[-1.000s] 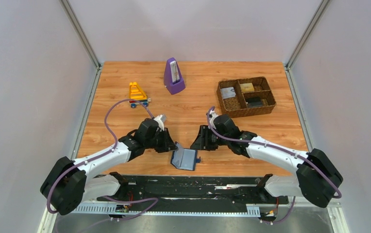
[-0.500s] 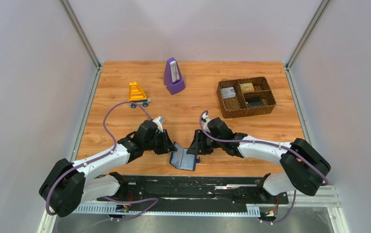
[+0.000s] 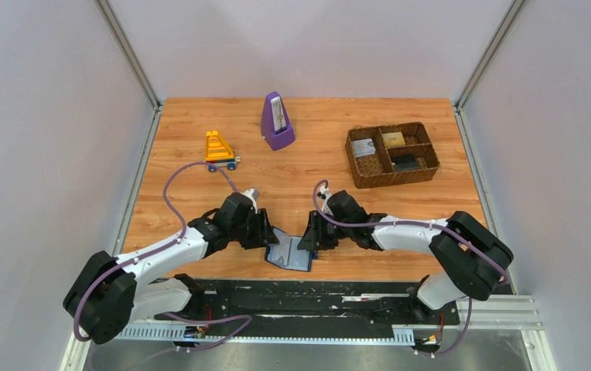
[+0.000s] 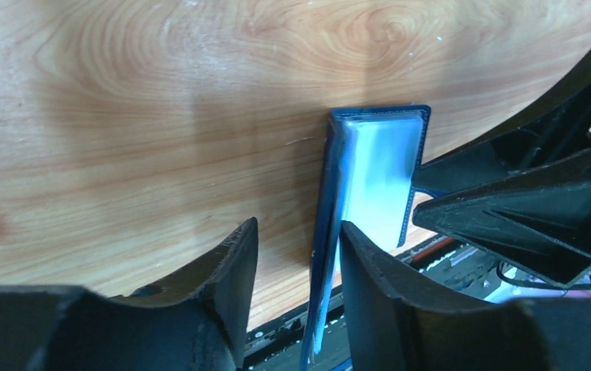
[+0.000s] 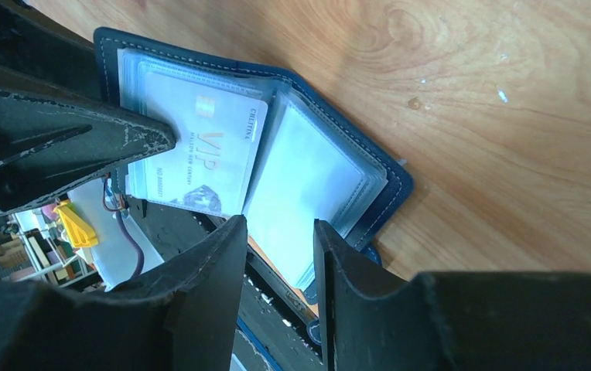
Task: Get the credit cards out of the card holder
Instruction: Open the card holder at the center of the board.
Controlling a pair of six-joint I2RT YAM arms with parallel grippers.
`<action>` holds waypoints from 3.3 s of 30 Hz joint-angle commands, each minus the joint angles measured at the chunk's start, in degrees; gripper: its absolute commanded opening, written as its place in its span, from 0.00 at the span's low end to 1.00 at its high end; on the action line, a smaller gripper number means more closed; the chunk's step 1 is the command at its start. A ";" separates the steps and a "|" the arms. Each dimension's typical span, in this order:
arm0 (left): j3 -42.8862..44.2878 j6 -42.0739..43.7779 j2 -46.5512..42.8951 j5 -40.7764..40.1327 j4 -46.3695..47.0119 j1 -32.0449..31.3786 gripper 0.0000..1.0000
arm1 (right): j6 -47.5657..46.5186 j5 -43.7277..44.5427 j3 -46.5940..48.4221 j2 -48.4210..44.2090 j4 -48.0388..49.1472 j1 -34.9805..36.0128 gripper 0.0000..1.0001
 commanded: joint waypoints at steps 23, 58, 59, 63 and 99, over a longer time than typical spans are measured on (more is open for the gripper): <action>7.55 4.23 -1.18 -9.93 -17.34 -0.24 0.49 | 3.21 -5.14 7.76 6.75 6.45 2.34 0.36; 5.17 -0.63 -8.37 1.22 -10.52 -0.23 0.48 | 2.15 0.39 5.82 7.78 1.39 2.90 0.31; 5.52 -0.46 -8.68 1.54 -10.32 -0.23 0.50 | 2.14 0.43 5.93 7.86 1.22 2.91 0.31; 5.19 -1.50 -9.74 7.13 -5.16 -0.24 0.51 | 2.23 0.92 6.66 8.21 0.35 3.08 0.31; -5.59 -0.44 1.39 2.81 2.05 -0.30 0.18 | 4.24 -1.04 4.19 7.58 6.69 4.15 0.22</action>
